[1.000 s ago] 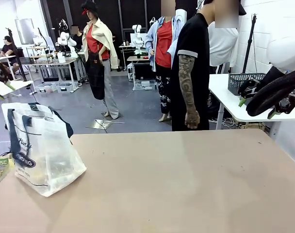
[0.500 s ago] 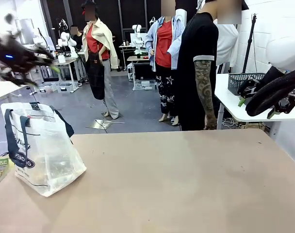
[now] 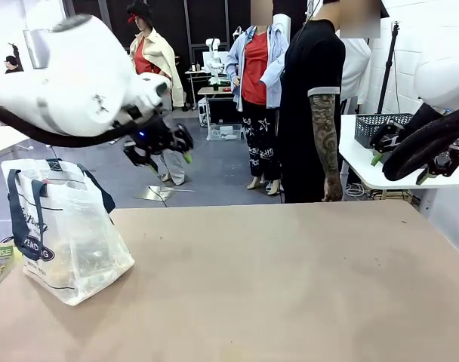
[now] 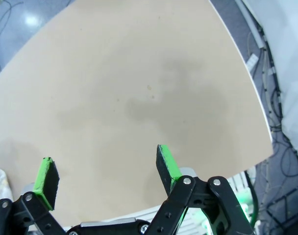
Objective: Transfer purchased items from the store into the shopping bag.
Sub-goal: Move the Reusable shopping bag to the right side of the table.
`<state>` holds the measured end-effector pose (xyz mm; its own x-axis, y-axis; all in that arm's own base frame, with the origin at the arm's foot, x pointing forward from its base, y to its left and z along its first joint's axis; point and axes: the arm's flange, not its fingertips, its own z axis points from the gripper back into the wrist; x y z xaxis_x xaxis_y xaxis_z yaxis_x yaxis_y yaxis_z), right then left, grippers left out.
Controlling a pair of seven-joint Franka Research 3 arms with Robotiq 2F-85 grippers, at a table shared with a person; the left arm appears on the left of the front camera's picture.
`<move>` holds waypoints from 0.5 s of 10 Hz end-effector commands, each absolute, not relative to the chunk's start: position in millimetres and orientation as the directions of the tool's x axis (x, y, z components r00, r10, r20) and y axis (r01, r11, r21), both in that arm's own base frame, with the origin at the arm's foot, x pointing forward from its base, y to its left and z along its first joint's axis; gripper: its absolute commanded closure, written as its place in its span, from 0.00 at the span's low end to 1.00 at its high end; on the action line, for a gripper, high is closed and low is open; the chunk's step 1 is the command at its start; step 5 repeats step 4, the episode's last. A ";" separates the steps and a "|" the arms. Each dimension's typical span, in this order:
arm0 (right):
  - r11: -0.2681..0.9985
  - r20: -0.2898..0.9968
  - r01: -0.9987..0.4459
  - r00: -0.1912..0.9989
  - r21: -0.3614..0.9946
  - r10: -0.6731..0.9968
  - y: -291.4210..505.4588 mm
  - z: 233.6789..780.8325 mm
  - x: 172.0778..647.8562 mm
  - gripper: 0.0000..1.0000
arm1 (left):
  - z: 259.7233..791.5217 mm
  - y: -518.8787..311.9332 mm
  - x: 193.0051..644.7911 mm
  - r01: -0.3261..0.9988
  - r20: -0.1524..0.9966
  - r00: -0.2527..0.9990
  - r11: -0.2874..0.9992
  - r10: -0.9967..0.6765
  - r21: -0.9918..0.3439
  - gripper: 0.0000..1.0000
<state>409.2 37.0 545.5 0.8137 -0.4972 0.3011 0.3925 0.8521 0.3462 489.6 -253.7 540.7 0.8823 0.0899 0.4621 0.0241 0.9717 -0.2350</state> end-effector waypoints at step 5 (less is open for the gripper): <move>0.849 0.292 0.403 0.813 0.342 -0.503 37.1 547.8 409.9 0.00 | 526.8 -268.8 499.8 0.064 0.441 0.897 0.975 0.037 -0.212 0.11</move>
